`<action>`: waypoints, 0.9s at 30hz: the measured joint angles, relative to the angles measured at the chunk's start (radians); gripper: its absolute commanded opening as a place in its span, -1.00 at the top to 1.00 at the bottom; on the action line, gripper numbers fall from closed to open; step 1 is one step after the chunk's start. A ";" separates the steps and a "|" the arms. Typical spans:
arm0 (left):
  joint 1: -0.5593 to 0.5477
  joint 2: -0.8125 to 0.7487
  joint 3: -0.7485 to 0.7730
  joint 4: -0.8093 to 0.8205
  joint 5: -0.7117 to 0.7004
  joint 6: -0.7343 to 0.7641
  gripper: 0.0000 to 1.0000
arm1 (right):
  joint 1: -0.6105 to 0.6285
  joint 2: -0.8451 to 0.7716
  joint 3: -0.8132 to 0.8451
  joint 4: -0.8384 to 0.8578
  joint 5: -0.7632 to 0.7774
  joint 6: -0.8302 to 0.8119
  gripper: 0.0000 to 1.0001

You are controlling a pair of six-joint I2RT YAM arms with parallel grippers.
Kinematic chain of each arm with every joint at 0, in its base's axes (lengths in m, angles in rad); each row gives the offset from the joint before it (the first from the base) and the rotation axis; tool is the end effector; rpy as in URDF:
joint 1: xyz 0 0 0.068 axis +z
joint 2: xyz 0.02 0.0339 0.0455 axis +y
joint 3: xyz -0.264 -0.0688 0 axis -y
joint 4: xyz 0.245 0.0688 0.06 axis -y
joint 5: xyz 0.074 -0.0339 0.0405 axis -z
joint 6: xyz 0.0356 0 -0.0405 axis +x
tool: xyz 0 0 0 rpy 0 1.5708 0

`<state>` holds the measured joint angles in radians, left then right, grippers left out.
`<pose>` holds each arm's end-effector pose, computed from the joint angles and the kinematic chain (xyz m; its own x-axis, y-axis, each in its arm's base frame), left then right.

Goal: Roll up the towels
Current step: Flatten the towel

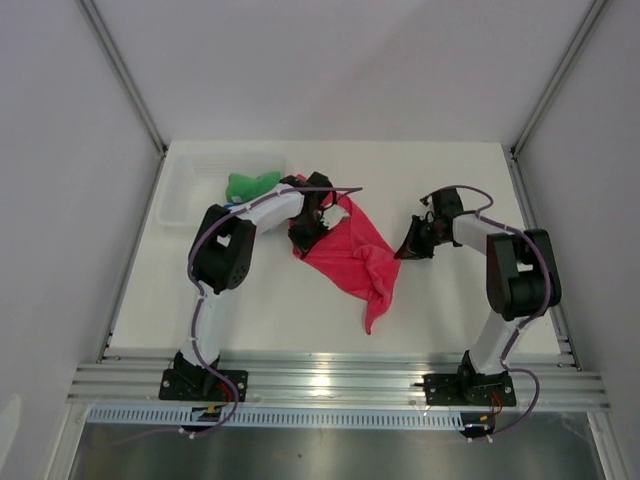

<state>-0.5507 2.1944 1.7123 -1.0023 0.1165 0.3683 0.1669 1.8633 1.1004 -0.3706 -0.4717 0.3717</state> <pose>0.3630 -0.2278 0.1584 -0.6019 0.7892 -0.1222 0.7985 0.5970 -0.0770 0.3518 0.0757 0.1446 -0.9550 0.1672 -0.2451 0.0098 0.8433 0.5373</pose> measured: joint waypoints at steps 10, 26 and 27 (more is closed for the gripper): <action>-0.025 0.124 0.224 0.103 -0.083 0.000 0.99 | -0.041 -0.255 -0.231 -0.001 0.013 0.112 0.95; -0.027 0.154 0.348 0.068 -0.096 0.007 -0.35 | -0.014 -0.381 -0.370 0.003 0.095 0.220 0.56; -0.027 0.138 0.339 0.058 -0.076 0.010 -0.42 | -0.017 -0.412 -0.372 -0.005 0.105 0.220 0.56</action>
<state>-0.5777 2.3329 2.0514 -0.9443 0.0402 0.3779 0.1497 1.4517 0.7288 -0.3756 -0.3668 0.5915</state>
